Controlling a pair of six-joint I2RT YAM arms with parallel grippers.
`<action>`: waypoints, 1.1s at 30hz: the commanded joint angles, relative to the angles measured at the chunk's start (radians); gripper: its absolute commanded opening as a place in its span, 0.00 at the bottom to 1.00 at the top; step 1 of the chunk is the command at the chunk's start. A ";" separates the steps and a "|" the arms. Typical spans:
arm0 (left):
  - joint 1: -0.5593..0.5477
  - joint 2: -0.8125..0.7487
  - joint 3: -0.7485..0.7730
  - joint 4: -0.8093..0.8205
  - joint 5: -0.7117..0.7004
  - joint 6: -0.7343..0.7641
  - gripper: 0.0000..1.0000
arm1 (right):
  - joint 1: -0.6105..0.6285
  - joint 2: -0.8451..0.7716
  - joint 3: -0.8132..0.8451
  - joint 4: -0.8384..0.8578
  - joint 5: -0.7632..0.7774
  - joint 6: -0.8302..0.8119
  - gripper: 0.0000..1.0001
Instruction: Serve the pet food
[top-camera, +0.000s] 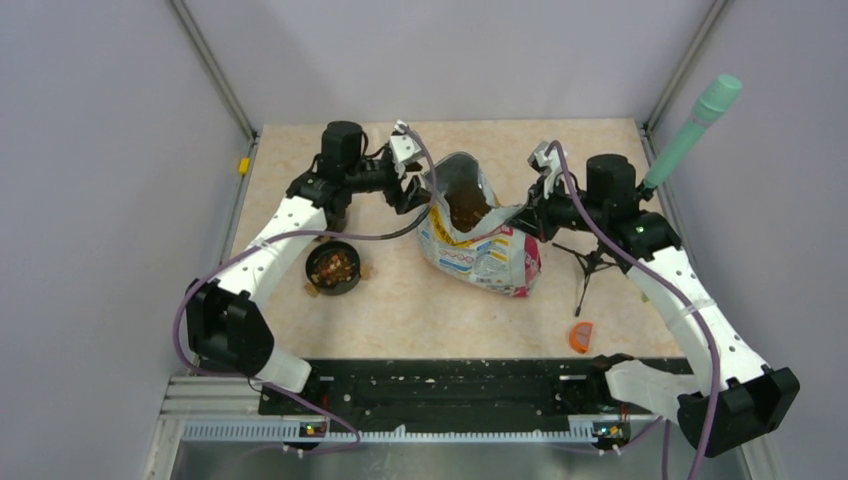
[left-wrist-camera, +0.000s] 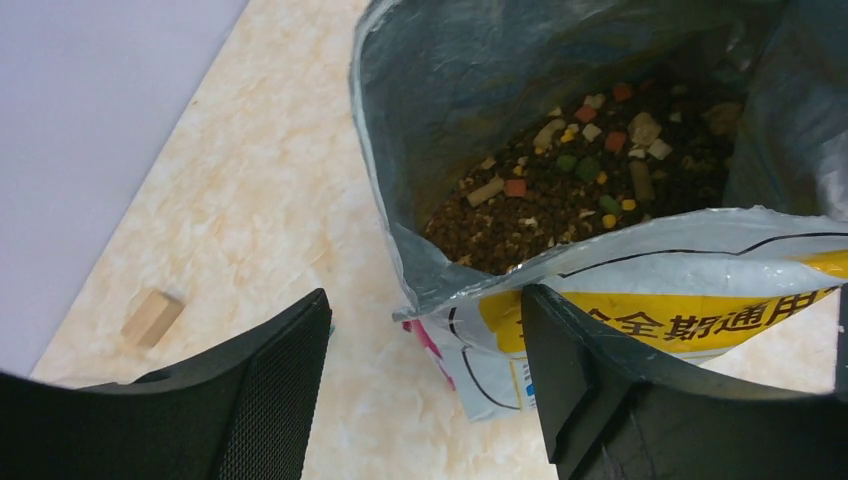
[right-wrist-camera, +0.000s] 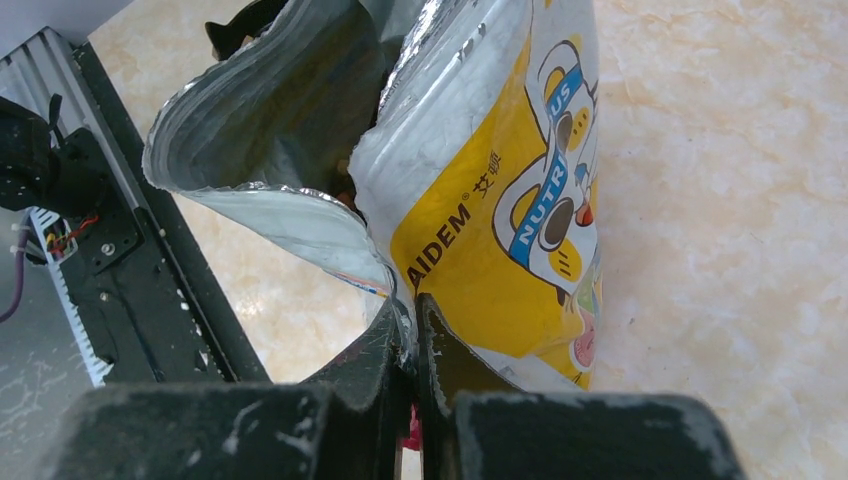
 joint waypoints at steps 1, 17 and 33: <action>-0.001 0.026 0.058 0.088 0.194 -0.055 0.69 | -0.004 -0.064 0.077 0.089 -0.063 -0.002 0.00; 0.107 -0.196 0.106 0.091 -0.077 -0.185 0.00 | -0.019 0.035 0.417 0.173 0.111 0.013 0.00; 0.144 -0.424 -0.237 0.027 -0.098 -0.334 0.00 | -0.040 0.061 0.110 0.198 0.223 0.051 0.00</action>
